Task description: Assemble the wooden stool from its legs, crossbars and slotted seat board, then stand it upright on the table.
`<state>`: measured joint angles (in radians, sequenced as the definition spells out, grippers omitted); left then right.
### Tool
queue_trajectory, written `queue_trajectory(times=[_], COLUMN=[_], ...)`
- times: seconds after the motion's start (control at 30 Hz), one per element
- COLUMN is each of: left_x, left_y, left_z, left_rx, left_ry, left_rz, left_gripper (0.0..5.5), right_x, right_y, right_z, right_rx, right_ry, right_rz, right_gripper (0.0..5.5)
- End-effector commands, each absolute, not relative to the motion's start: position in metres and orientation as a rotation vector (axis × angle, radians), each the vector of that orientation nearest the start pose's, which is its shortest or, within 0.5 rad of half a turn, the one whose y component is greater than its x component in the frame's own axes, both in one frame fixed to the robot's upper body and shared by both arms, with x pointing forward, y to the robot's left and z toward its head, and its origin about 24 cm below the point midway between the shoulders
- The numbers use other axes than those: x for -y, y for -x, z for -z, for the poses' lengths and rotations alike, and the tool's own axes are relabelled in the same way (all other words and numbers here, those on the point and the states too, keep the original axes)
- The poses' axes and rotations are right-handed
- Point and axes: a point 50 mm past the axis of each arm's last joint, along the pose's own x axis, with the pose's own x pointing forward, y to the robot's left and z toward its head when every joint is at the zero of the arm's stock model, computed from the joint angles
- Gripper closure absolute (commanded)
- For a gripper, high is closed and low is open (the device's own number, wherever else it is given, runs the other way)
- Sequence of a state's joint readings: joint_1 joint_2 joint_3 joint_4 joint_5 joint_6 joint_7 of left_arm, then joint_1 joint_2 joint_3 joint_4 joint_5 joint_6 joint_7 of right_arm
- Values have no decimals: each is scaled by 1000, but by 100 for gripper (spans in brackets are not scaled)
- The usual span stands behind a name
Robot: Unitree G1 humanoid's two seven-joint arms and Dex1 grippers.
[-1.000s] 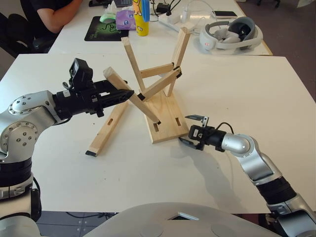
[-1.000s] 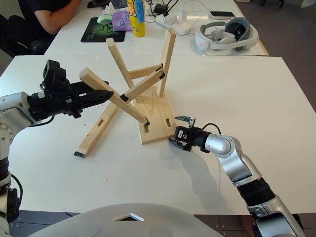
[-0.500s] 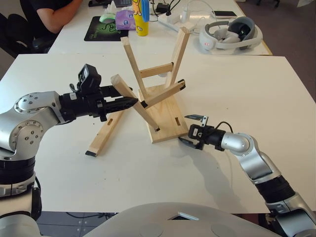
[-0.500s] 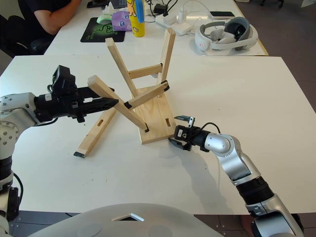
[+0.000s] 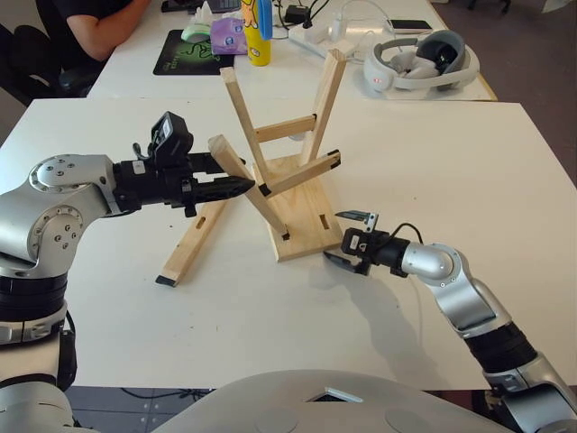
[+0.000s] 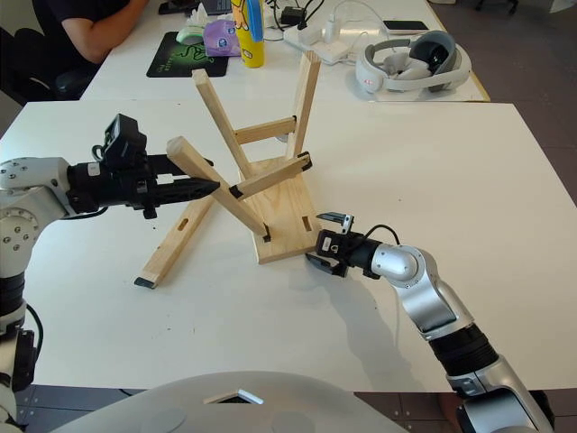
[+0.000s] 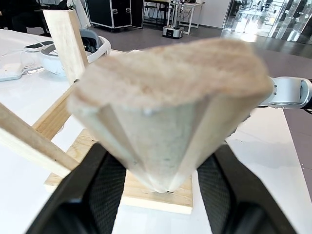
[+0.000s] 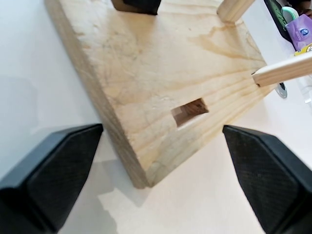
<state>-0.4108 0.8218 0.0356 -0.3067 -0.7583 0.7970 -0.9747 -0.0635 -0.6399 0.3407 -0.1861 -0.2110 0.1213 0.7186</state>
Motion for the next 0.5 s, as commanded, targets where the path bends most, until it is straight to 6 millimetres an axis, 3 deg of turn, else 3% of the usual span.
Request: queue_trajectory(times=[0.03,0.3,0.5], left_x=[-185,-174,-178], left_y=[-259,-257,-262], left_z=[-197,-188,-191], left_rx=[-256,-282,-274], left_ry=[-166,-217,-253], left_rz=[1218,1255,1227], left_gripper=[341,342,343], right_x=[156,155,154], right_y=[-224,-224,-223], right_z=[-41,-42,-42], right_rx=[-315,-317,-318], right_ry=[831,837,842], right_rz=[-1032,-1040,-1046], right_gripper=[93,93,93])
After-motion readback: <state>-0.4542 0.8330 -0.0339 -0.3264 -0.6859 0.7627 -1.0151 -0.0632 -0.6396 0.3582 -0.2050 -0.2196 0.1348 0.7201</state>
